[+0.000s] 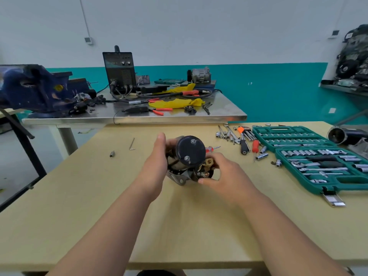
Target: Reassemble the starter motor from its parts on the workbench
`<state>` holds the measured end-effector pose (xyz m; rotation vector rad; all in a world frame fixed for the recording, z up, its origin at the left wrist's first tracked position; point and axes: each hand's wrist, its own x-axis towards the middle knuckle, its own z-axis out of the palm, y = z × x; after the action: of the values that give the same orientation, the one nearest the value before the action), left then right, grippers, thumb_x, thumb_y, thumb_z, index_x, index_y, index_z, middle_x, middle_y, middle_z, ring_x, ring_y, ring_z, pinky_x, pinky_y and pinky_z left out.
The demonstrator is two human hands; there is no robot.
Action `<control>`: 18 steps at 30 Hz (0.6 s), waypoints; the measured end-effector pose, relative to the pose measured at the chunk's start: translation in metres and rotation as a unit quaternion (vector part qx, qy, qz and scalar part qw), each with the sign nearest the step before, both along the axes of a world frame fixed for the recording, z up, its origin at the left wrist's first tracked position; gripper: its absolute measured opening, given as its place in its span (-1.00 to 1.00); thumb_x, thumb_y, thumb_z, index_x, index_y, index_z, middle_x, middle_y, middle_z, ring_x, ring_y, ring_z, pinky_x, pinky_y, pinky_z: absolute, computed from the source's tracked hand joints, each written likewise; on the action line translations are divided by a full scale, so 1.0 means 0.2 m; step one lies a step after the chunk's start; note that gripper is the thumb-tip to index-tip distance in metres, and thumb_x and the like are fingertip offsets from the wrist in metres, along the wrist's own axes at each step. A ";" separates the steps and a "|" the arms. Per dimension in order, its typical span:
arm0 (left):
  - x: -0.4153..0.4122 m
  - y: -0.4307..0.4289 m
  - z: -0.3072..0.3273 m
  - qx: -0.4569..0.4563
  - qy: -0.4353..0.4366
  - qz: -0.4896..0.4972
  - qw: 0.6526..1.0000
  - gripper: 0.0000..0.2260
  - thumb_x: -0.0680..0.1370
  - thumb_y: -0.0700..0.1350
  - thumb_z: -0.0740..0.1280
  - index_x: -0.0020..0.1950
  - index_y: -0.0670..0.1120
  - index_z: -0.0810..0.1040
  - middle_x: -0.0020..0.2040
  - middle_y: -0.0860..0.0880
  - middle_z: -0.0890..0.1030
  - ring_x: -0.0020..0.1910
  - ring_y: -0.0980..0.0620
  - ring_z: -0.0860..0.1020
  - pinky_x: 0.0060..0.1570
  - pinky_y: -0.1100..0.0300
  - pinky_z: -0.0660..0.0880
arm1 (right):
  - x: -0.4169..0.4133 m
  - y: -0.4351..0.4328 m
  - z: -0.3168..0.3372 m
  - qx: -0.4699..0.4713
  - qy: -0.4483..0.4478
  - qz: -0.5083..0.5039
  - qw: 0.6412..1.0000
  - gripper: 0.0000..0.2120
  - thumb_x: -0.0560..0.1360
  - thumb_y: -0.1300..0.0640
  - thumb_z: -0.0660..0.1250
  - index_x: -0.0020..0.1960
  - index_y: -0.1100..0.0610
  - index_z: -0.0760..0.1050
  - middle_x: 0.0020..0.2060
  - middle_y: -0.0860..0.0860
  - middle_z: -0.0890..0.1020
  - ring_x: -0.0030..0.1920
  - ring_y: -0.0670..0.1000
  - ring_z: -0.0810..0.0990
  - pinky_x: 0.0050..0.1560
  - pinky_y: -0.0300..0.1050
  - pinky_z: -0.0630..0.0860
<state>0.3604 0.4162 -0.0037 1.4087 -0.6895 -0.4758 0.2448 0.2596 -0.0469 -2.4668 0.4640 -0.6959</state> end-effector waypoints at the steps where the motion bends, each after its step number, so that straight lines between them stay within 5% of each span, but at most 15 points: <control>1: 0.01 0.00 0.02 -0.004 0.058 0.026 0.998 -0.44 0.64 0.28 -0.09 0.08 0.02 0.62 -0.01 0.03 0.71 0.00 0.21 0.63 0.06 0.10 0.44 | 0.00 0.01 0.00 -0.017 -0.003 0.004 1.000 -0.46 0.36 -0.12 0.51 0.25 -0.19 0.35 0.08 -0.18 0.55 0.12 -0.10 0.51 0.06 -0.22 0.39; 4: 0.02 0.04 0.03 -0.042 0.162 0.047 0.985 -0.54 0.62 0.26 0.10 0.16 -0.07 0.57 0.04 -0.03 0.70 0.09 0.04 0.61 0.18 0.03 0.48 | 0.00 0.07 0.02 -0.071 -0.029 0.023 0.997 -0.44 0.37 -0.10 0.51 0.30 -0.10 0.38 0.17 -0.12 0.55 0.16 -0.09 0.49 0.10 -0.24 0.39; 7: 0.02 0.09 -0.04 -0.096 0.176 0.039 0.979 -0.69 0.62 0.11 0.20 0.06 -0.08 0.60 -0.10 0.02 0.71 -0.11 0.09 0.65 -0.05 0.14 0.50 | -0.01 0.11 0.03 -0.123 -0.065 0.059 0.989 -0.46 0.38 -0.02 0.53 0.30 0.03 0.46 0.20 -0.06 0.57 0.20 -0.07 0.48 0.15 -0.27 0.35; 10: 0.04 0.12 -0.10 -0.105 0.205 0.043 0.972 -0.69 0.63 0.02 0.17 0.13 -0.11 0.61 0.07 -0.08 0.69 -0.02 -0.01 0.63 -0.12 0.14 0.52 | -0.01 0.12 0.03 -0.166 -0.080 0.078 0.980 -0.50 0.35 0.05 0.56 0.23 0.10 0.51 0.21 -0.05 0.59 0.22 -0.04 0.48 0.16 -0.19 0.41; 15: 0.03 0.08 -0.18 -0.064 0.138 0.048 0.987 -0.67 0.64 -0.03 0.09 0.05 0.02 0.66 0.01 0.01 0.72 -0.05 0.06 0.66 -0.18 0.16 0.52 | -0.03 0.09 0.02 -0.188 -0.084 0.068 0.976 -0.47 0.30 0.13 0.60 0.23 0.13 0.55 0.15 -0.05 0.62 0.21 -0.02 0.50 0.14 -0.16 0.44; 18: 0.05 0.07 -0.23 -0.020 0.010 0.091 0.996 -0.66 0.67 -0.08 0.05 0.09 0.07 0.63 -0.01 0.12 0.70 -0.07 0.28 0.63 -0.16 0.38 0.50 | -0.03 0.07 0.03 -0.177 -0.052 0.062 0.981 -0.46 0.36 0.10 0.56 0.29 0.08 0.50 0.21 -0.09 0.58 0.28 -0.07 0.45 0.19 -0.19 0.41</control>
<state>0.3711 0.4310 -0.0490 1.4125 -0.5462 -0.3306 0.2381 0.2739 -0.0413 -2.7424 0.1536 -0.9157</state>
